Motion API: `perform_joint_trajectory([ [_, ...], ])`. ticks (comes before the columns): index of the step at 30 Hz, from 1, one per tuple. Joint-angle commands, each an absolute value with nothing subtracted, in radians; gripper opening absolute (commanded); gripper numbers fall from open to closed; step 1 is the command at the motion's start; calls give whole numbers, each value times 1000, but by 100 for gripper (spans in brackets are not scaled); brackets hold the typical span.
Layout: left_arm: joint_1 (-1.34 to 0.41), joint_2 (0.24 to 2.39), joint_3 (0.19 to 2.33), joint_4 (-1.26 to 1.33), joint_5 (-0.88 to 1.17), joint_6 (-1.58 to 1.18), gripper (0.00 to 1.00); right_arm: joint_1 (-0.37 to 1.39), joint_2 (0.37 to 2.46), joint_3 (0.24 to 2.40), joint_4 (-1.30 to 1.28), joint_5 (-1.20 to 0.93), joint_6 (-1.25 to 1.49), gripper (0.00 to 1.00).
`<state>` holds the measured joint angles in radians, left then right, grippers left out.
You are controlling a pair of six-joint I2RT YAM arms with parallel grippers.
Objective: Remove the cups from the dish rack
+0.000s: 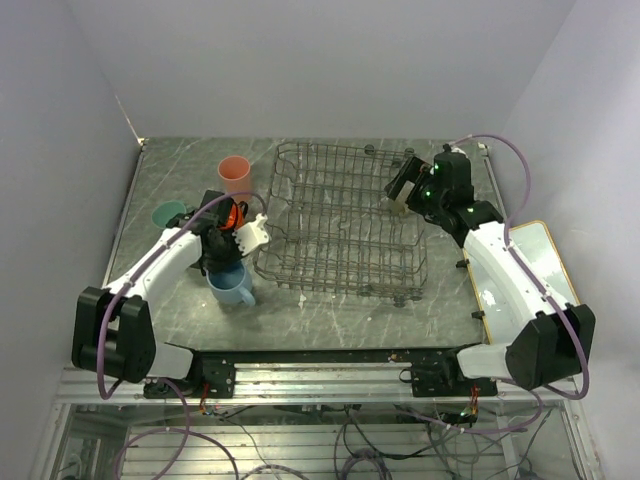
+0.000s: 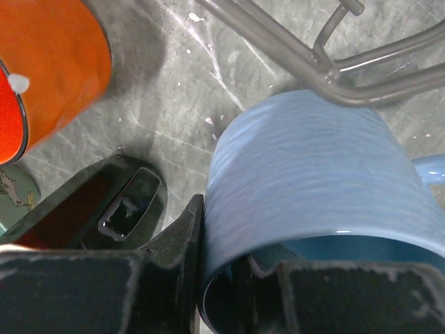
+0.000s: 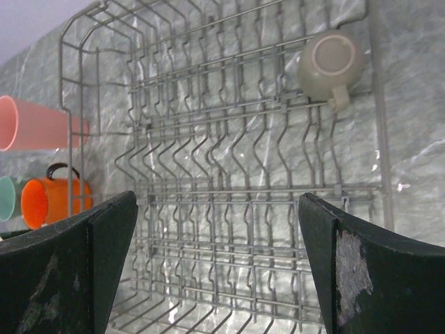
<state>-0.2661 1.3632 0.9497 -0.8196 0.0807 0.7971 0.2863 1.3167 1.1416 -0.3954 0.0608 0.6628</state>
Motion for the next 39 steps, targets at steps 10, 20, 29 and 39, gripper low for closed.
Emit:
perform_joint_trajectory([
  [10, -310, 1451, 920, -632, 64, 815, 7, 210, 1413, 1193, -395, 165, 581, 100],
  [20, -310, 1488, 927, -580, 28, 828, 15, 210, 1647, 1327, -386, 227, 492, 87],
  [29, -310, 1404, 987, -690, 86, 843, 77, 258, 1793, 1371, -396, 292, 450, 76],
  [39, -310, 1268, 1155, -902, 150, 865, 81, 293, 1903, 1383, -405, 395, 450, 74],
])
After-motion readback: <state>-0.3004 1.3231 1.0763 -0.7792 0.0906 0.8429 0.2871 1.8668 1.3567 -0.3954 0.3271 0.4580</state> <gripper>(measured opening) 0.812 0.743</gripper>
